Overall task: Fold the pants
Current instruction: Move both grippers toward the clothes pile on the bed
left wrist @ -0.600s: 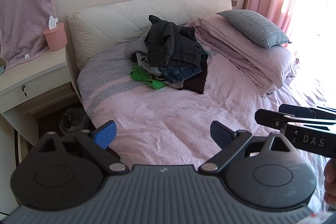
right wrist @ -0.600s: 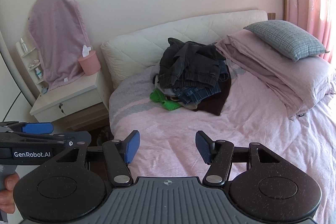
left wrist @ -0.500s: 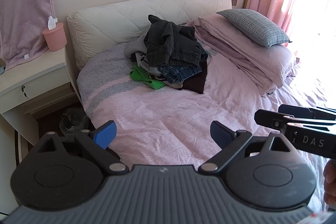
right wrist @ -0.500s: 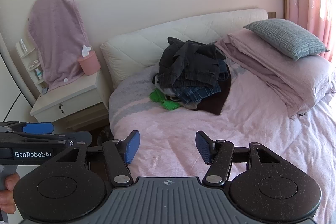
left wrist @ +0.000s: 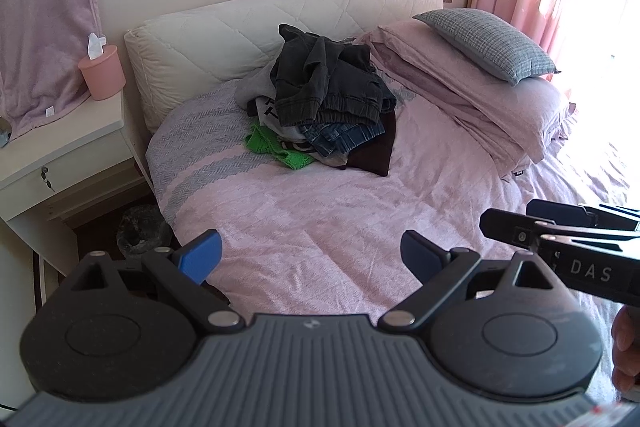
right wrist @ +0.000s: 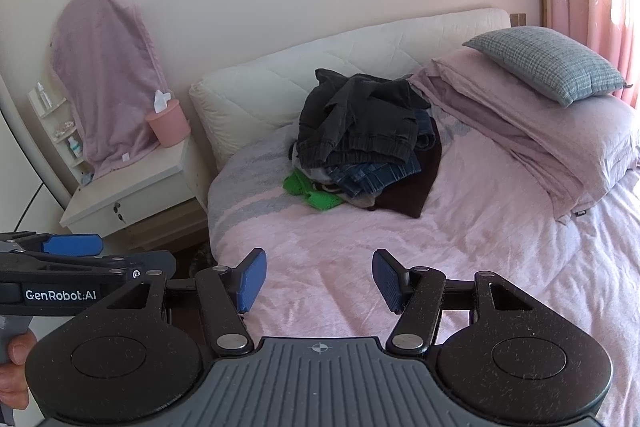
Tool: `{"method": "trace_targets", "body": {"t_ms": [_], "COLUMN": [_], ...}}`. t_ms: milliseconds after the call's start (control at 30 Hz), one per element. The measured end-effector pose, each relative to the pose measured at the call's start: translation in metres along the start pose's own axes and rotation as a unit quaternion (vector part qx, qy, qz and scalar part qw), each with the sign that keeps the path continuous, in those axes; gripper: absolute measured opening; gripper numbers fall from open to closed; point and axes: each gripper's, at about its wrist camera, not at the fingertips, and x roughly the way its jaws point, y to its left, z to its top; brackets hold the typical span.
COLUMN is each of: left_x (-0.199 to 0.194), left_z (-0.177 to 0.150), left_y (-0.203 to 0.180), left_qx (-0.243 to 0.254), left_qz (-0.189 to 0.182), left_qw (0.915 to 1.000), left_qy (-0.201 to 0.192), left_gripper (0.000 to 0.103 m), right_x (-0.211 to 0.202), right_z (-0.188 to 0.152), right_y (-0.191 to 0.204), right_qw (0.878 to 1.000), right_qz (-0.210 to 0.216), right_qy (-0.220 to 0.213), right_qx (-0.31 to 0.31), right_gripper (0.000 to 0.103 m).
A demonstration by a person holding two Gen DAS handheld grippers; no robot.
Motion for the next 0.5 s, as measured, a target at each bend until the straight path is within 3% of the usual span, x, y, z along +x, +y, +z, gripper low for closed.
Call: {"method": "trace_targets", "body": {"t_ms": [500], "left_x": [0.011], "left_z": [0.009], "left_y": [-0.003], "left_qx": [0.023], "left_qz": [0.000], "left_qw": [0.9997], "left_qy": [0.005], "left_gripper": [0.094], "right_x": [0.007], "right_z": [0.003], "right_y": [-0.009], "right_qw": [0.999], "right_qz": [0.017], "right_qy": [-0.014], "right_qx": [0.024], "right_gripper": [0.056]}}
